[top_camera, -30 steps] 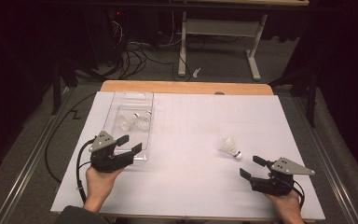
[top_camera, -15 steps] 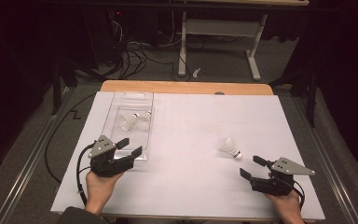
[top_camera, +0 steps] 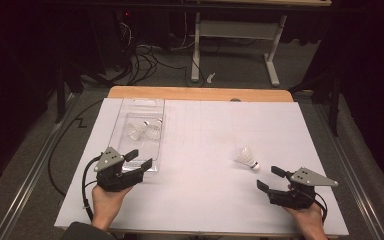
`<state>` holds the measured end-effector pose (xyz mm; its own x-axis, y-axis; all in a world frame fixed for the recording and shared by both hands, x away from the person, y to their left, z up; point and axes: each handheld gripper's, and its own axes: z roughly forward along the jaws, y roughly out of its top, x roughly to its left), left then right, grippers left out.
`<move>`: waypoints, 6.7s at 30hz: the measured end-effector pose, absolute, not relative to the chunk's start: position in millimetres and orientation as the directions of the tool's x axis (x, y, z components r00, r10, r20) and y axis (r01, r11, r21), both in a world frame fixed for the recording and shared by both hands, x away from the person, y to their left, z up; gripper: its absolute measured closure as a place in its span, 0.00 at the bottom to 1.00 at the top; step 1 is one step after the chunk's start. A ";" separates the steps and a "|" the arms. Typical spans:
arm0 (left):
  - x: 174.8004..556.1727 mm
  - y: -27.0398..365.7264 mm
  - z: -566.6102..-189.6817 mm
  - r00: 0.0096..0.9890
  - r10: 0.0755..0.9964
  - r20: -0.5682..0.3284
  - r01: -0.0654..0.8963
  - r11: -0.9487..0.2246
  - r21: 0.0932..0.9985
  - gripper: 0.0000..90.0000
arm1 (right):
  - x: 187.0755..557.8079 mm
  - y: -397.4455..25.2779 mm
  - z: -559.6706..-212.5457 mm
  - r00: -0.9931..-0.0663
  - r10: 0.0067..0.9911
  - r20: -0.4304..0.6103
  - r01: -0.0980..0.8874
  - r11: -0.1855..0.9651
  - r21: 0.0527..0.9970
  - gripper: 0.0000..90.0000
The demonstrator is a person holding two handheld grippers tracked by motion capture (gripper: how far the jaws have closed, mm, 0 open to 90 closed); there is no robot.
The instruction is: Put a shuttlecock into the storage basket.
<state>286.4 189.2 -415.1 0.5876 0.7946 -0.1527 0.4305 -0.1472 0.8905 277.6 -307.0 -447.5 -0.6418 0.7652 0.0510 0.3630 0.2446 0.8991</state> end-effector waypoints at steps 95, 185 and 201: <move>283.5 182.4 -421.9 0.602 0.783 -0.157 0.428 -0.151 0.891 0.43 | 370.4 -260.1 -420.1 -0.589 0.808 -0.013 0.642 0.478 0.599 0.49; 287.7 181.1 -423.0 0.613 0.773 -0.163 0.441 -0.163 0.882 0.43 | 370.3 -234.3 -418.6 -0.736 0.676 -0.045 0.568 0.651 0.503 0.73; 290.2 178.8 -421.1 0.624 0.765 -0.160 0.435 -0.170 0.884 0.43 | 364.3 -215.2 -409.4 -0.779 0.625 -0.045 0.515 0.680 0.522 0.73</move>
